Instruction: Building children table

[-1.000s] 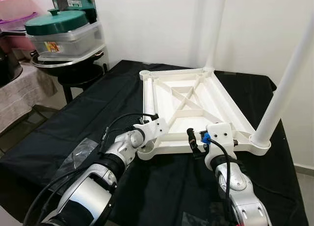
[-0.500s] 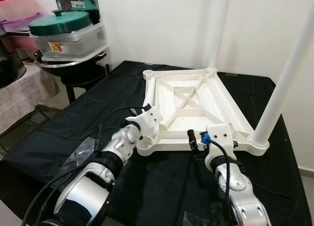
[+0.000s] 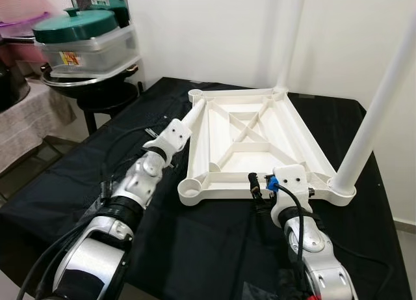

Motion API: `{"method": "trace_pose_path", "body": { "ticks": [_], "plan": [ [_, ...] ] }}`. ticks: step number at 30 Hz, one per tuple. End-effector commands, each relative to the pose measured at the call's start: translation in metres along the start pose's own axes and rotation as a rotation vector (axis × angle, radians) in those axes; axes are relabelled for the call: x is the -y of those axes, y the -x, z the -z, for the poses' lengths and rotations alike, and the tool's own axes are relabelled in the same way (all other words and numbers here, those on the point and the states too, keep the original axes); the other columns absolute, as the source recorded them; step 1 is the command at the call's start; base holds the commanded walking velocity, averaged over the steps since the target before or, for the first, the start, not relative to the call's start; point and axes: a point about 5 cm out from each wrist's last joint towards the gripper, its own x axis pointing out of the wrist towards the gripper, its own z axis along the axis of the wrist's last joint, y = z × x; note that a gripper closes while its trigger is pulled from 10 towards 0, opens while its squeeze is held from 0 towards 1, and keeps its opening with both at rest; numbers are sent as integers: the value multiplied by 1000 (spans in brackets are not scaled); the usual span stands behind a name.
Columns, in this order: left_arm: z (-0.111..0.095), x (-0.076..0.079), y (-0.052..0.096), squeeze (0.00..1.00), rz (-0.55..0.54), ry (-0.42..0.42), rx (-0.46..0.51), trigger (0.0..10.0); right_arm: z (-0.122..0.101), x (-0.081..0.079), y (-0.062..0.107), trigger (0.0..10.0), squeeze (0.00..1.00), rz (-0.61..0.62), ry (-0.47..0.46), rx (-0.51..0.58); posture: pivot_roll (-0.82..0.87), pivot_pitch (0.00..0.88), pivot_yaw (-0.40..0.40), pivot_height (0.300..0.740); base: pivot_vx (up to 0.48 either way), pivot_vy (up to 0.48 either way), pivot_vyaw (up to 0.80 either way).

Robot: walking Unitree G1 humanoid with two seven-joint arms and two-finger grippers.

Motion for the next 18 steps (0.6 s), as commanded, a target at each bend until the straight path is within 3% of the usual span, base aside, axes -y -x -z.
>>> {"method": "trace_pose_path", "body": {
  "ticks": [1,3,4,5,6,7,10,12,14,15,16,17,18],
  "plan": [
    [-8,-20,4,0,-19,114,93,0,-9,-4,-3,10000,0,-33,-109,26,-20,0,-1,740,0,0,0],
    [-8,-22,5,0,-17,130,100,0,-11,-4,-4,10000,0,-40,-136,32,-20,0,-1,740,0,0,0],
    [-6,-27,7,0,-19,159,106,0,-14,-6,-4,10000,0,-59,-222,38,-17,0,-5,740,0,0,0],
    [-6,-27,7,0,-19,159,106,0,-14,-6,-4,10000,0,-59,-222,38,-17,0,-5,740,0,0,0],
    [-5,-34,11,0,-28,180,119,0,-18,-8,-6,10000,0,-97,-364,44,-14,0,-9,740,0,0,0],
    [-5,-34,11,0,-28,180,119,0,-18,-8,-6,10000,0,-97,-364,44,-14,0,-9,740,0,0,0],
    [-4,-40,19,0,-16,224,157,0,-27,-14,-7,10000,0,-186,-595,59,-5,0,-20,740,0,0,0],
    [-4,-41,21,0,-8,240,169,0,-29,-16,-8,10000,0,-207,-647,63,-5,0,-20,740,0,0,0],
    [-4,-41,25,0,14,270,187,0,-34,-19,-9,10000,0,-253,-759,76,0,0,-24,740,0,0,0],
    [-4,-41,25,0,14,270,187,0,-34,-19,-9,10000,0,-253,-759,76,0,0,-24,740,0,0,0],
    [-3,-39,28,0,36,293,198,0,-39,-21,-10,10000,0,-287,-848,89,5,0,-29,740,0,0,0],
    [-3,-39,28,0,36,293,198,0,-39,-21,-10,10000,0,-287,-848,89,5,0,-29,740,0,0,0],
    [-2,-36,31,0,58,310,205,0,-45,-22,-12,10000,0,-328,-942,111,9,0,-31,740,0,0,0]
  ]
}}
